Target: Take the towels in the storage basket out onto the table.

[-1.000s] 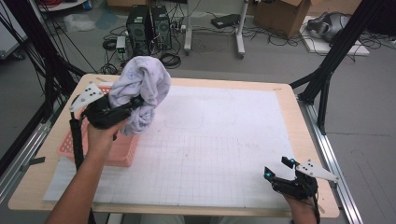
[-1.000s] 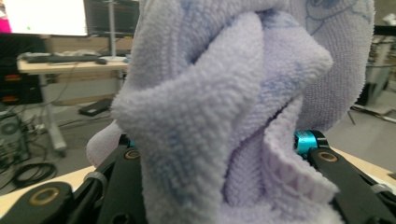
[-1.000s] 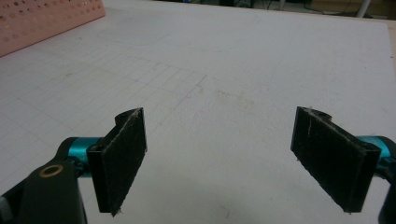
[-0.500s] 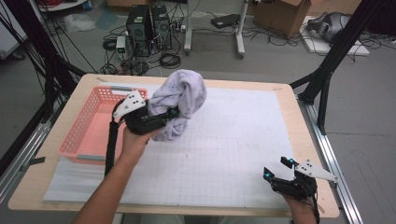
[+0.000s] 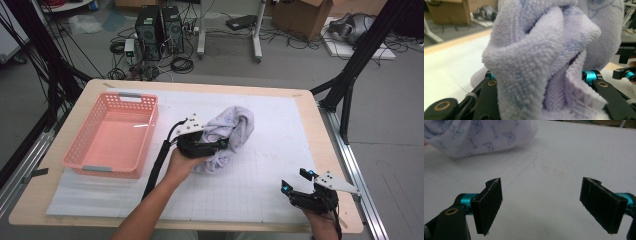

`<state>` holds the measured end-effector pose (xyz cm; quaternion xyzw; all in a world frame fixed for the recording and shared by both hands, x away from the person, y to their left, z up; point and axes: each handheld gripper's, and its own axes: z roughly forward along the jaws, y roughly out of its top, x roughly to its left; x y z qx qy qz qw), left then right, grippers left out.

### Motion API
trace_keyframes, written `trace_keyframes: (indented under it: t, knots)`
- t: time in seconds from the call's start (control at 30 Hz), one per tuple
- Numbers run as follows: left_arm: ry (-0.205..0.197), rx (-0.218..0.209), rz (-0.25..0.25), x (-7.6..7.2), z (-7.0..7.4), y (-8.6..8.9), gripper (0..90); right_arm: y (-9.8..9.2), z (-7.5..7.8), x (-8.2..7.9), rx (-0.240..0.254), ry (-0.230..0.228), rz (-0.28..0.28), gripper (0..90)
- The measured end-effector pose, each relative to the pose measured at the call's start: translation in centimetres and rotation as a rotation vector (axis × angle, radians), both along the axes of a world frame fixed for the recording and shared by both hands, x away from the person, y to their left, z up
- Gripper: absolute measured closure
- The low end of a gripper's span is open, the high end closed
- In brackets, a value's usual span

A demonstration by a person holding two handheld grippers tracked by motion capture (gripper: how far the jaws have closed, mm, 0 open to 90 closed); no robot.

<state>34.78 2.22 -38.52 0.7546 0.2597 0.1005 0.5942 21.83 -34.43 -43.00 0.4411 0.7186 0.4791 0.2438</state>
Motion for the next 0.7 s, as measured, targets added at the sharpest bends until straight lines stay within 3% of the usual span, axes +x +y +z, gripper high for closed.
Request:
trace_keyframes:
  t: [0.1, 0.13, 0.17, 0.2, 0.23, 0.27, 0.33, 0.53, 0.7]
  knots:
    - [0.02, 0.029, 0.034, 0.4, -0.7, -0.8, 50.4, 0.1, 0.0, 0.0, -0.004, 0.001, 0.005, 17.0]
    - [0.044, 0.034, 0.053, 0.6, -1.1, -1.0, 42.1, 0.1, 0.0, -0.1, -0.004, 0.003, 0.005, 17.0]
    - [0.063, 0.035, 0.063, 0.9, -1.3, -1.2, 42.1, 0.1, 0.0, -0.1, -0.004, 0.003, 0.005, 17.0]
    - [0.089, 0.038, 0.098, 1.1, -1.5, -1.3, 29.1, 0.0, 0.0, -0.1, -0.003, 0.005, 0.002, 17.0]
    - [0.089, 0.052, 0.13, 1.1, -1.5, -1.3, 29.1, 0.0, 0.0, -0.1, -0.003, 0.005, 0.002, 17.0]
    - [0.088, 0.068, 0.159, 0.9, -1.4, -1.3, 24.4, -0.1, 0.0, -0.1, -0.004, 0.004, -0.002, 17.0]
    - [0.087, 0.069, 0.145, 0.8, -0.9, -0.7, 23.4, -0.1, 0.0, -0.2, -0.002, 0.004, -0.003, 17.0]
    - [0.013, -0.006, 0.159, -0.7, 1.4, 1.9, 22.0, -0.2, 0.1, -0.3, -0.001, 0.001, -0.006, 17.0]
    - [0.0, -0.016, 0.174, -2.0, 1.3, 4.1, 21.0, -0.3, 0.1, -0.3, -0.003, 0.003, -0.016, 17.0]
